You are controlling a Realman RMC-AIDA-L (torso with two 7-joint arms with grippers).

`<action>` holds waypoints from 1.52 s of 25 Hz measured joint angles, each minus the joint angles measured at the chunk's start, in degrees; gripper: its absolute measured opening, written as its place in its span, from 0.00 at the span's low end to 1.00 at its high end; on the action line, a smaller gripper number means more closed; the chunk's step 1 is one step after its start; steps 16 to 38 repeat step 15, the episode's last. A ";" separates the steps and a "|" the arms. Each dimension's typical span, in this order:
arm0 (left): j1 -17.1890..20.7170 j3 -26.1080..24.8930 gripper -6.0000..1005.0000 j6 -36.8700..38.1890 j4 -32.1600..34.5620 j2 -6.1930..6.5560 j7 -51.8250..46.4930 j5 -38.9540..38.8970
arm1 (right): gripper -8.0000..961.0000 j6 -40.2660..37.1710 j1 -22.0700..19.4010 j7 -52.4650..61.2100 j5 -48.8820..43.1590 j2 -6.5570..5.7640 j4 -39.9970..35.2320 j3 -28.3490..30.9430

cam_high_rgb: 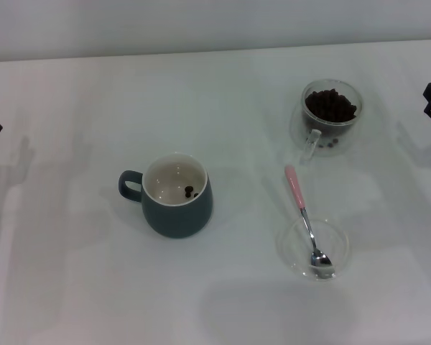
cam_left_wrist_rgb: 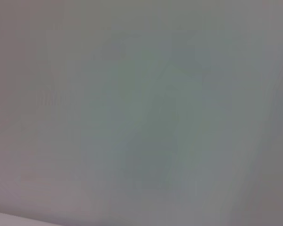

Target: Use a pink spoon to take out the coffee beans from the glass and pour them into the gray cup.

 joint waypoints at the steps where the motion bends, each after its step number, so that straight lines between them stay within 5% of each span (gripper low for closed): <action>1: 0.00 0.00 0.87 0.00 0.00 0.00 0.00 -0.03 | 0.91 0.02 0.00 0.00 0.00 0.00 0.00 0.00; 38: -0.15 -0.27 0.87 0.01 0.00 0.00 0.00 -0.09 | 0.91 0.23 0.00 0.00 0.00 0.00 -0.09 0.00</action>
